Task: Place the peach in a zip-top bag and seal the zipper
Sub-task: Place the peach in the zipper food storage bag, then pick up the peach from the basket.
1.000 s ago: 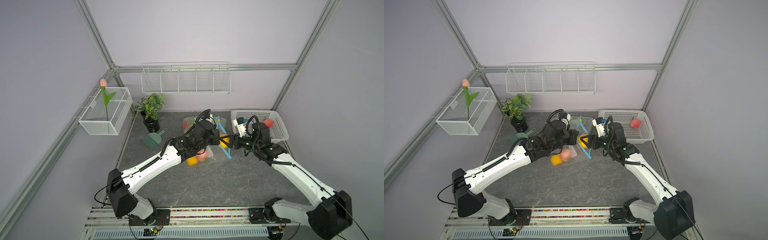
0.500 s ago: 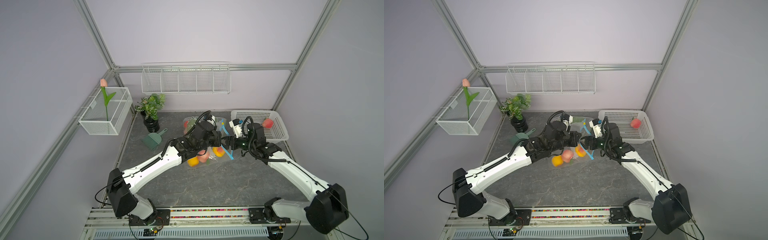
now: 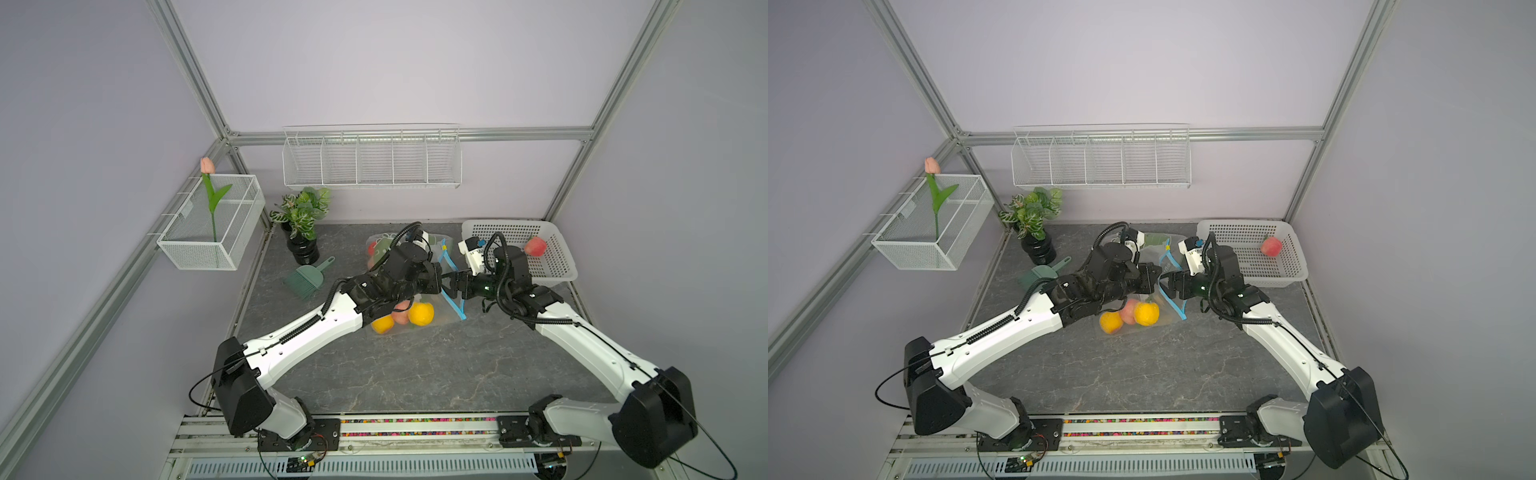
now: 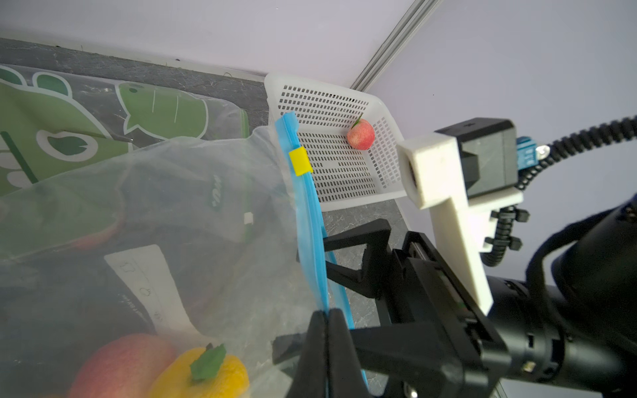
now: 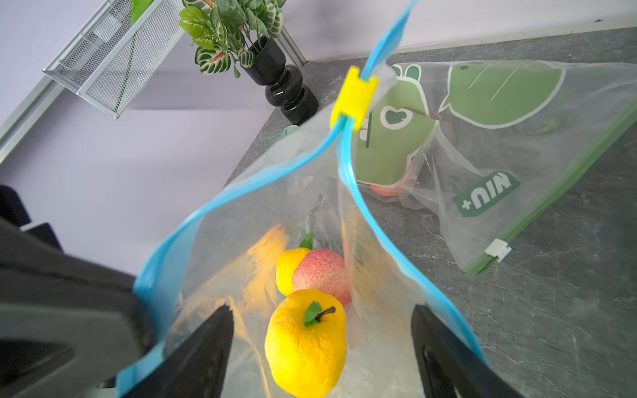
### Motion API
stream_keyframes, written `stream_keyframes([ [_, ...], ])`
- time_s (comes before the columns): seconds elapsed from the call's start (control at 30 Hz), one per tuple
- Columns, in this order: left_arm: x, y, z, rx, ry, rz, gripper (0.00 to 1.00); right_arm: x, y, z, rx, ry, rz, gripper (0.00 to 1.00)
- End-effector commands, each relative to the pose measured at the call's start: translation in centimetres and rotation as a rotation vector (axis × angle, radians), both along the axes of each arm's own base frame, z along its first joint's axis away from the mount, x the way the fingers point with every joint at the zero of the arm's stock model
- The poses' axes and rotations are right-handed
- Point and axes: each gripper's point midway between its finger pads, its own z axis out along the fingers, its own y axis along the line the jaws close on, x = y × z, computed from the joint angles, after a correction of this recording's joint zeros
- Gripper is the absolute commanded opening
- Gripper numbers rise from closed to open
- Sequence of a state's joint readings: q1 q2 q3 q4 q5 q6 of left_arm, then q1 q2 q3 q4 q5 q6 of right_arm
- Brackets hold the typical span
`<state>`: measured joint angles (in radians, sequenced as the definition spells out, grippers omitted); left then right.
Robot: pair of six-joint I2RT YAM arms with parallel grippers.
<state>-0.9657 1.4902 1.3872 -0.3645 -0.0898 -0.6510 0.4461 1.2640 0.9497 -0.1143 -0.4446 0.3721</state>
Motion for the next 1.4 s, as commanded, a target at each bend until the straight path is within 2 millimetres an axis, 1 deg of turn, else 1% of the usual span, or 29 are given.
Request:
stream_keyframes([
  [0.0,0.3,0.9,0.4,-0.003,-0.012,0.035,0.0,-0.2,-0.1,1.8,0.01,-0.067,-0.003,0.84],
  [0.07,0.3,1.1,0.3,0.004,-0.012,0.043,0.0,-0.1,-0.6,2.4,0.0,-0.105,-0.023,0.83],
  [0.17,0.3,1.4,-0.1,0.014,-0.011,0.054,0.0,0.3,-2.0,3.3,-0.031,-0.174,-0.097,0.83],
  [0.27,0.3,1.7,-0.4,0.023,-0.01,0.059,0.0,1.1,-4.4,3.7,-0.101,-0.223,-0.219,0.84],
  [0.37,0.1,1.9,-0.4,0.029,-0.009,0.061,0.0,2.4,-7.7,3.6,-0.191,-0.238,-0.374,0.85],
  [0.43,0.1,2.1,-0.5,0.03,-0.006,0.065,0.0,3.4,-10.5,3.2,-0.243,-0.215,-0.473,0.85],
  [0.53,0.0,2.5,-0.5,0.03,-0.011,0.074,0.0,5.0,-14.1,2.5,-0.279,-0.177,-0.569,0.85],
  [0.6,-0.1,2.8,-0.5,0.031,-0.017,0.08,0.0,6.0,-15.9,2.1,-0.301,-0.165,-0.606,0.85],
  [0.63,-0.1,3.0,-0.5,0.034,-0.018,0.083,0.0,6.7,-17.6,1.9,-0.312,-0.154,-0.646,0.85],
  [0.73,-0.2,3.4,-0.5,0.037,-0.02,0.089,0.0,8.3,-20.6,0.8,-0.339,-0.113,-0.699,0.85],
  [1.0,-0.4,4.0,-0.6,0.047,-0.031,0.099,0.0,12.4,-26.5,-2.6,-0.4,0.014,-0.816,0.85],
  [1.13,-0.3,4.2,-0.5,0.056,-0.04,0.099,0.0,14.5,-29.2,-4.6,-0.415,0.082,-0.856,0.84],
  [1.37,-0.1,4.5,-0.5,0.07,-0.047,0.113,0.0,17.7,-33.4,-7.4,-0.432,0.171,-0.945,0.84],
])
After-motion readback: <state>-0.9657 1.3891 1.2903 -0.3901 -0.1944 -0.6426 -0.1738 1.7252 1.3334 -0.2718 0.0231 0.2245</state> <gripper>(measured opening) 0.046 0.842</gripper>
